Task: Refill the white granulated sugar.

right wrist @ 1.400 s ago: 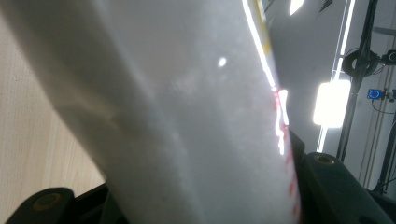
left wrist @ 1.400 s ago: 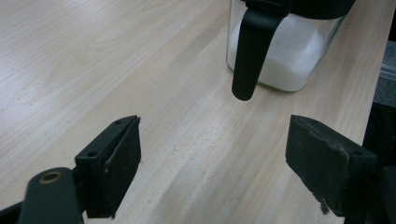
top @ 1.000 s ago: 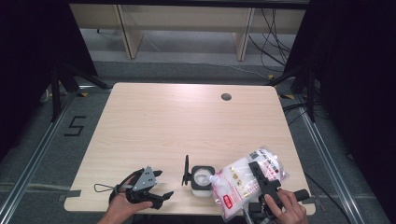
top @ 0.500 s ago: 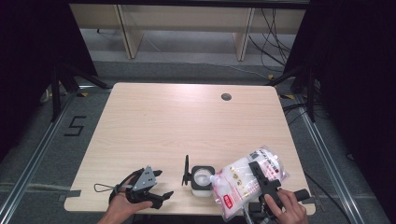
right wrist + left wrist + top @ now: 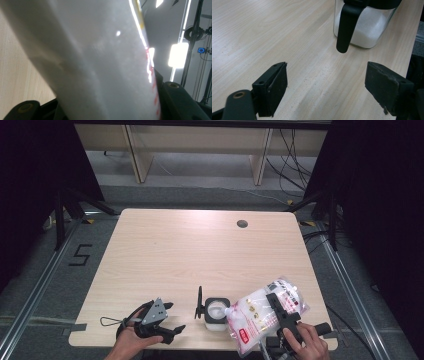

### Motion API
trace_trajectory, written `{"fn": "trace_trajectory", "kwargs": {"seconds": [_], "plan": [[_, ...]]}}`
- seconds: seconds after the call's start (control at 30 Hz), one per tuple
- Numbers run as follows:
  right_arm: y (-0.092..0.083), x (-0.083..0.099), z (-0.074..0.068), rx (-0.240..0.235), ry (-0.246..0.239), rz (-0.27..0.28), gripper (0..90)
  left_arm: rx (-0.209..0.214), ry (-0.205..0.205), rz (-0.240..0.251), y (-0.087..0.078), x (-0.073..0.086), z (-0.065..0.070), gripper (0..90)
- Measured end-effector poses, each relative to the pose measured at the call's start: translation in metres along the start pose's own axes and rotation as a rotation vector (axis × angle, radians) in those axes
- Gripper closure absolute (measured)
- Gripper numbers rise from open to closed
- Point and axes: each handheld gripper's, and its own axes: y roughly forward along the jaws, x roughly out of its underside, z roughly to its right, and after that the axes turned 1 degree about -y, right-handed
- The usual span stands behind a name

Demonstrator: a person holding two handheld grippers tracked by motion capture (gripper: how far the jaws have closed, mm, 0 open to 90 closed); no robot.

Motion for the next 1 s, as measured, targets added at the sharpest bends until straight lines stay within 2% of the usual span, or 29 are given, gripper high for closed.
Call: {"fn": "trace_trajectory", "kwargs": {"seconds": [0.03, 0.07, 0.1, 0.13, 0.17, 0.2, 0.27, 0.3, 0.33, 0.4, 0.43, 0.47, 0.5, 0.6, 0.67, 0.7, 0.73, 0.8, 0.83, 0.87, 0.97, 1.0], "plan": [[-0.0001, 0.0001, 0.0001, 0.0, 0.001, 0.002, 55.5, 0.001, 0.009, 0.001, 0.0, -0.0004, -0.0007, 17.8], [0.0004, 0.0003, 0.0004, -0.001, -0.004, 0.007, 55.5, -0.006, 0.035, -0.011, -0.0007, -0.001, -0.0023, 17.8], [0.0007, 0.0003, 0.0014, 0.01, -0.009, 0.009, 55.4, -0.007, 0.036, -0.012, -0.0007, -0.0007, -0.0023, 17.8], [0.0006, 0.0001, 0.0014, 0.008, -0.007, 0.007, 55.4, -0.007, 0.003, -0.019, -0.0008, 0.0003, -0.0002, 17.8], [0.0003, -0.0001, 0.001, 0.002, -0.008, 0.008, 55.4, 0.001, 0.011, -0.023, -0.0009, 0.0, -0.0009, 17.8], [0.0001, 0.0001, -0.0015, -0.005, 0.017, 0.003, 55.5, 0.0, -0.005, -0.003, 0.0, 0.0002, 0.0005, 17.8], [0.0003, -0.0002, -0.0013, -0.002, 0.02, 0.004, 55.5, -0.008, 0.002, -0.015, -0.0008, -0.0004, -0.0002, 17.8], [0.0009, -0.0005, 0.001, 0.005, -0.007, 0.011, 55.4, -0.009, 0.001, -0.015, -0.0006, 0.0, -0.0001, 17.8], [0.001, -0.0003, -0.0012, -0.009, 0.019, 0.006, 55.5, -0.004, 0.007, -0.02, -0.0008, 0.0002, -0.0003, 17.8], [0.0003, -0.0004, -0.002, -0.009, 0.027, 0.005, 55.5, 0.001, -0.006, -0.001, 0.0001, 0.0002, 0.0004, 17.8], [0.0004, -0.0004, -0.0017, -0.012, 0.023, 0.004, 55.5, -0.003, 0.004, -0.003, -0.0002, -0.0003, -0.0001, 17.8], [0.0008, -0.0006, 0.0003, -0.002, 0.003, 0.01, 55.5, -0.004, 0.033, -0.011, -0.0006, -0.0008, -0.0021, 17.8], [0.001, -0.0006, 0.0007, -0.001, -0.004, 0.011, 55.5, 0.001, -0.002, -0.013, -0.0005, 0.0001, 0.0001, 17.8], [0.0007, 0.0001, 0.0004, 0.002, -0.002, 0.012, 55.5, 0.0, -0.002, -0.002, -0.0003, 0.0, 0.0004, 17.8], [0.0012, 0.0005, 0.0009, 0.004, -0.003, 0.012, 55.5, -0.002, 0.029, -0.005, -0.0004, -0.0008, -0.0018, 17.9], [0.0005, 0.0003, 0.0011, 0.003, -0.003, 0.006, 55.5, 0.0, 0.002, -0.012, -0.0004, 0.0001, -0.0003, 17.9], [0.0003, 0.0004, 0.0012, 0.006, -0.002, 0.008, 55.5, 0.002, 0.0, -0.009, -0.0004, 0.0005, 0.0004, 17.8], [0.0002, 0.0006, 0.0017, 0.012, -0.005, 0.009, 55.5, 0.0, 0.001, 0.0, 0.0002, -0.0002, -0.0002, 17.9], [0.0001, 0.0005, 0.0023, 0.006, -0.009, 0.003, 55.5, -0.007, 0.016, -0.022, -0.0011, -0.001, -0.0012, 17.9], [-0.0003, 0.0002, 0.0024, 0.001, -0.013, -0.003, 55.6, -0.004, 0.002, -0.013, -0.0003, -0.0001, -0.0003, 17.9], [-0.0004, -0.0001, 0.0015, 0.0, -0.019, 0.0, 55.6, 0.001, -0.005, -0.002, 0.0002, 0.0002, 0.0004, 17.9], [-0.0002, -0.0003, 0.0014, -0.003, -0.019, -0.001, 55.6, -0.008, 0.012, -0.019, -0.0009, -0.0007, -0.001, 17.9]]}}
